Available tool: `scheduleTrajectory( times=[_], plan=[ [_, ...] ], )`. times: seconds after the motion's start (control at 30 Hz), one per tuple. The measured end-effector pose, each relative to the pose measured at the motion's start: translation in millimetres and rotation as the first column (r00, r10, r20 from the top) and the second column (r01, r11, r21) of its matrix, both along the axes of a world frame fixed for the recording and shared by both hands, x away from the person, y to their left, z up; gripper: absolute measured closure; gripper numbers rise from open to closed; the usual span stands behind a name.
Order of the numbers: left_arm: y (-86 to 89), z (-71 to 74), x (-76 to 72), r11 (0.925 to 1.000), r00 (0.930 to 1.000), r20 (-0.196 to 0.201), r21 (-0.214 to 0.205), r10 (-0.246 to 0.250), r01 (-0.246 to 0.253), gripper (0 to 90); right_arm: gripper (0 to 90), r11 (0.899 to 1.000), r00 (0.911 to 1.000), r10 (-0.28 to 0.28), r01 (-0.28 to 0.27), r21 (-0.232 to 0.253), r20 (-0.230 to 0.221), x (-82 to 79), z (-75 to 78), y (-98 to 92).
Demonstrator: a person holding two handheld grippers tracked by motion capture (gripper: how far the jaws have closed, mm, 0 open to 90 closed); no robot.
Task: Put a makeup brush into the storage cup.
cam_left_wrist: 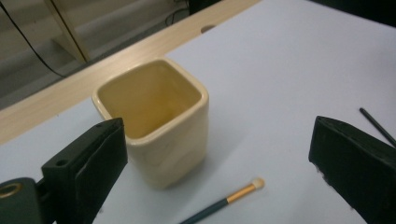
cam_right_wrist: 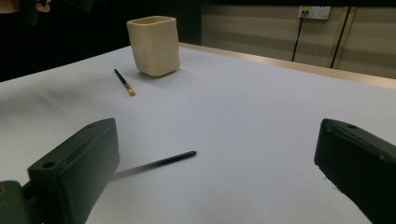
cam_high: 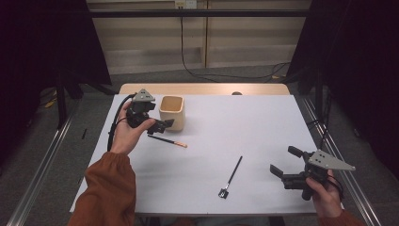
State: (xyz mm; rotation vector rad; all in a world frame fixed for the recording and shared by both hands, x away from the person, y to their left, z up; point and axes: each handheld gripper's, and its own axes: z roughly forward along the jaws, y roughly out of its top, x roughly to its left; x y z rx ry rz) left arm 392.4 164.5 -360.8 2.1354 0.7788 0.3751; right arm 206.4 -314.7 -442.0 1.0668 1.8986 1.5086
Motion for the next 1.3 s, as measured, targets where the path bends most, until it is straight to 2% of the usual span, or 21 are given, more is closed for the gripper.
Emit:
scheduleTrajectory(
  times=[0.03, 0.13, 0.3, 0.43, 0.53, 0.63, 0.67, 0.73, 0.83, 1.0, 1.17, 1.2, 1.23, 1.3],
  plan=[
    [0.3, -1.6, 0.3, 0.9999, 0.9995, -0.03, 0.011, -0.008, 0.008, 4.4, 0.0, 1.0, 1.0, 0.002, -0.002, 0.0, 0.0, 0.1, 0.0, 0.2],
    [-0.6, -5.4, 0.4, 0.9978, 0.9971, -0.075, 0.062, -0.017, 0.022, 4.4, 0.0, 1.0, 1.0, 0.009, -0.009, -0.003, -0.001, 0.2, -0.2, 1.5],
    [-2.0, -10.7, 1.5, 0.9914, 0.991, -0.132, 0.124, -0.024, 0.04, 5.0, 0.0, 1.0, 0.9999, 0.011, -0.011, -0.002, -0.005, 0.0, -0.3, 1.9],
    [-3.2, -18.2, 4.3, 0.9807, 0.9838, -0.177, 0.185, -0.03, 0.063, 5.5, 0.0, 1.0, 0.9999, 0.007, -0.007, 0.006, -0.007, 0.2, 0.2, 1.7],
    [-4.5, -24.1, 5.3, 0.9748, 0.9774, -0.209, 0.21, -0.03, 0.075, 5.5, 0.0, 1.0, 0.9999, 0.011, -0.011, 0.004, -0.009, 0.2, 0.0, 2.3],
    [-4.1, -29.3, 7.1, 0.9663, 0.9657, -0.258, 0.239, -0.031, 0.095, 5.4, 0.0, 1.0, 0.9999, 0.013, -0.013, 0.004, -0.009, 0.0, 0.1, 2.9],
    [-3.6, -31.6, 8.0, 0.9641, 0.959, -0.281, 0.242, -0.039, 0.11, 5.4, 0.0, 1.0, 0.9999, 0.013, -0.013, 0.004, -0.009, 0.0, 0.1, 2.9],
    [-2.3, -35.8, 9.4, 0.9597, 0.9545, -0.297, 0.26, -0.024, 0.105, 5.3, 0.0, 1.0, 0.9999, 0.013, -0.013, 0.004, -0.009, 0.1, 0.1, 2.9],
    [2.2, -41.4, 12.8, 0.9599, 0.9403, -0.34, 0.259, -0.014, 0.108, 5.3, 0.0, 1.0, 0.9998, 0.015, -0.014, 0.013, -0.016, 0.0, 0.5, 2.5],
    [5.2, -47.3, 17.6, 0.9566, 0.928, -0.373, 0.267, -0.008, 0.116, 5.3, 0.0, 1.0, 0.9997, 0.012, -0.011, 0.016, -0.02, 0.3, 0.4, 2.6],
    [4.4, -49.8, 23.3, 0.9595, 0.9269, -0.374, 0.247, -0.035, 0.136, 6.1, 0.0, 1.0, 0.9997, 0.014, -0.013, 0.017, -0.022, 0.5, 0.4, 3.7],
    [4.5, -49.6, 24.9, 0.9626, 0.9293, -0.367, 0.236, -0.039, 0.134, 6.4, 0.0, 1.0, 0.9997, 0.014, -0.013, 0.017, -0.022, 0.5, 0.4, 3.6],
    [4.4, -49.5, 25.7, 0.9636, 0.9277, -0.37, 0.228, -0.048, 0.14, 6.4, 0.0, 1.0, 0.9997, 0.013, -0.013, 0.018, -0.022, 0.5, 0.3, 3.4],
    [3.0, -49.0, 27.5, 0.9598, 0.9251, -0.372, 0.225, -0.074, 0.167, 7.0, 0.0, 1.0, 0.9997, 0.012, -0.012, 0.018, -0.023, 0.6, 0.2, 3.2]
  ],
)
